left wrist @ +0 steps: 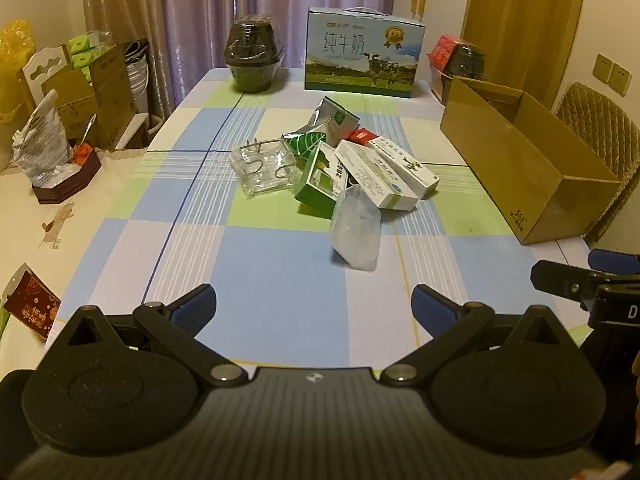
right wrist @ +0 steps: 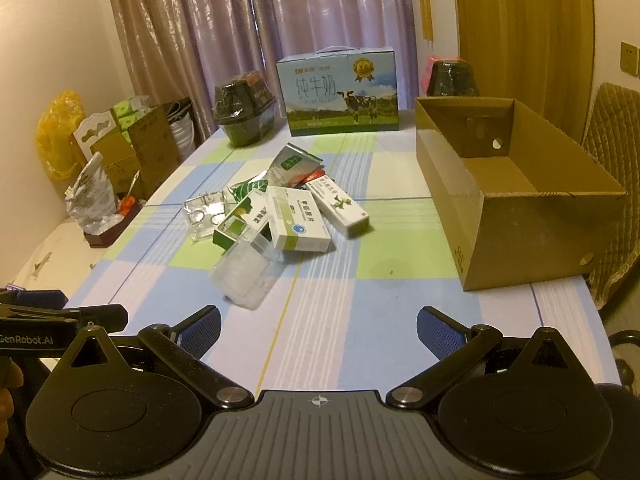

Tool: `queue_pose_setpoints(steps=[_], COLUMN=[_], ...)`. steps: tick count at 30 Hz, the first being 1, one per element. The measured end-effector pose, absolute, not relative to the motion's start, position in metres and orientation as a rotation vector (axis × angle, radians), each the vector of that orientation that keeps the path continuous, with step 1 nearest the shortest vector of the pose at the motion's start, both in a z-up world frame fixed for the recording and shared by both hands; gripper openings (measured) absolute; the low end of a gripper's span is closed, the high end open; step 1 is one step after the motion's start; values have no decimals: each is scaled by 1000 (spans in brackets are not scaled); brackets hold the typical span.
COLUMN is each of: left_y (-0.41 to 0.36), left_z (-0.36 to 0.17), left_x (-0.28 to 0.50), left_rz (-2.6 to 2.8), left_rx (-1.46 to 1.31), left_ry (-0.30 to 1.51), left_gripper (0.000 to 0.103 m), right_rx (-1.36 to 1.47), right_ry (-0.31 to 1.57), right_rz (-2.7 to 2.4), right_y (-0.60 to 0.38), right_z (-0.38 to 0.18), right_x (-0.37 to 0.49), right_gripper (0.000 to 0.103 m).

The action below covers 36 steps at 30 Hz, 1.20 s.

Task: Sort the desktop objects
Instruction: 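Move the right tool toward the pile of medicine boxes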

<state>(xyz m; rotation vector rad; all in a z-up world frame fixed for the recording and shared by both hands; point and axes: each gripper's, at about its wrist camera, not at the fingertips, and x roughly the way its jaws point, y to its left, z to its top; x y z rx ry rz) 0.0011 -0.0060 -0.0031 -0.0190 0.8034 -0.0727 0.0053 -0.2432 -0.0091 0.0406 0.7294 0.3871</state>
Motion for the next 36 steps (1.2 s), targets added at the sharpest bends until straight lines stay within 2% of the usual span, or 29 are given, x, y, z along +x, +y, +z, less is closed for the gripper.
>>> queue_pose_setpoints(steps=[36], left_y=[-14], left_z=[-6], left_x=[0], left_rz=[-28], left_rx=[-31], left_ry=[794], left_gripper=[102], right_rx=[52], right_ry=[772], right_rz=[384], right_y=[-243], right_z=[-16], right_x=[9], right_gripper=[101])
